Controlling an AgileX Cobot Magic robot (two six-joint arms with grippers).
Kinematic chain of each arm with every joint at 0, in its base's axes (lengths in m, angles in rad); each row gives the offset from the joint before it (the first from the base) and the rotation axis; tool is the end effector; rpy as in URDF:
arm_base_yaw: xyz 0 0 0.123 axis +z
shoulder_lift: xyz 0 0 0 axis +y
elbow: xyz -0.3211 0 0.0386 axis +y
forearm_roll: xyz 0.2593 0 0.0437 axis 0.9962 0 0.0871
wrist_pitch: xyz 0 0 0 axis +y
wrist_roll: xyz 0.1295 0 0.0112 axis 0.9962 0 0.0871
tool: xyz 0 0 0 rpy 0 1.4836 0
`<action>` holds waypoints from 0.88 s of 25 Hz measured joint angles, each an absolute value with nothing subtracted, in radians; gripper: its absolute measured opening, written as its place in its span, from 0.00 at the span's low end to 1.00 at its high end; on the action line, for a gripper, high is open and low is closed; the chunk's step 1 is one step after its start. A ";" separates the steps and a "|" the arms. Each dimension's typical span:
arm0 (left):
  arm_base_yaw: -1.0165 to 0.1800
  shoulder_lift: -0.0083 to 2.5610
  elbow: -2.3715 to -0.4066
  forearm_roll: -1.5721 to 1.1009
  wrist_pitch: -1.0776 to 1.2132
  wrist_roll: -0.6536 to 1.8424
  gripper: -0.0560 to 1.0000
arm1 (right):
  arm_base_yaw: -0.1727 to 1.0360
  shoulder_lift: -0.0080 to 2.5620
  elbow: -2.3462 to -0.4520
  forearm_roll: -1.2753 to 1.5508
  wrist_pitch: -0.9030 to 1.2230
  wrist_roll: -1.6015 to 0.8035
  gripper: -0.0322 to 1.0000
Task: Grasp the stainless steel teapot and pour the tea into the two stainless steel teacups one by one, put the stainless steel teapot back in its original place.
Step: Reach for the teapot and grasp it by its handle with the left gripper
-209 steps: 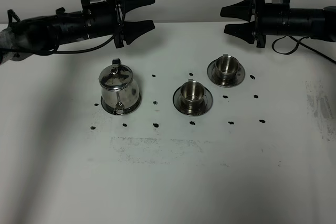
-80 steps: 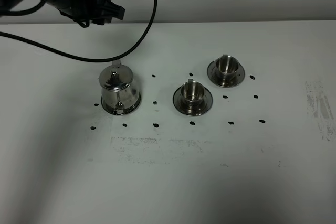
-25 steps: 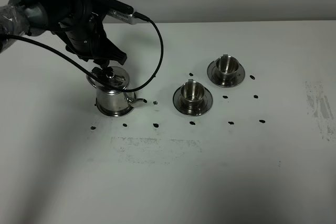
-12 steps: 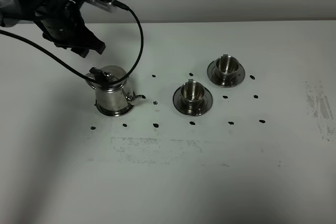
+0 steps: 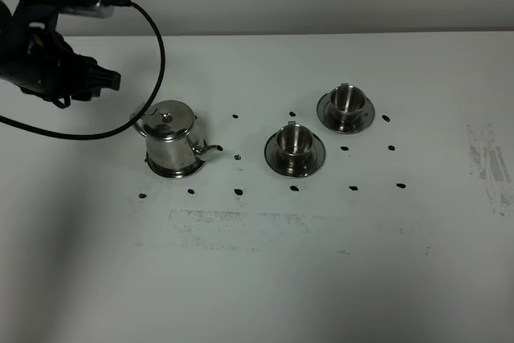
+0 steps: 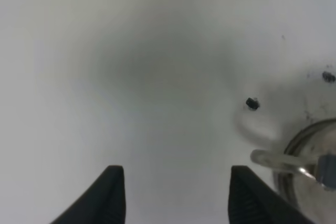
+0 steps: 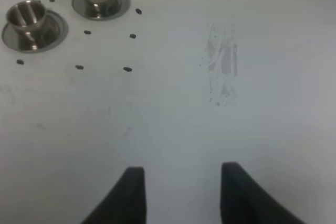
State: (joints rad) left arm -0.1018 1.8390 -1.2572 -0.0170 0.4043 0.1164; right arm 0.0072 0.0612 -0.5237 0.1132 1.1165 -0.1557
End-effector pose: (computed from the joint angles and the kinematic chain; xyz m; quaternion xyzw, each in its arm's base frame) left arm 0.4414 -0.0460 0.2146 0.0966 0.9391 -0.0033 0.3297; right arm 0.0035 0.0132 0.2667 -0.0739 0.8721 0.0207 0.4833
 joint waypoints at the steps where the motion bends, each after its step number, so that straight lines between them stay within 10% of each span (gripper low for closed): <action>1: -0.098 1.842 -1.238 -0.045 0.375 0.114 0.46 | 0.007 0.061 -0.524 0.113 1.117 -0.156 0.35; 22: -0.113 2.001 -1.284 -0.295 0.364 0.145 0.46 | 0.007 0.061 -0.524 0.113 1.117 -0.156 0.35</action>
State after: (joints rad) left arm -0.1130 2.0015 -1.2843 -0.2952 0.3638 0.1451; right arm 0.0072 0.0612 -0.5237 0.1132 1.1165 -0.1557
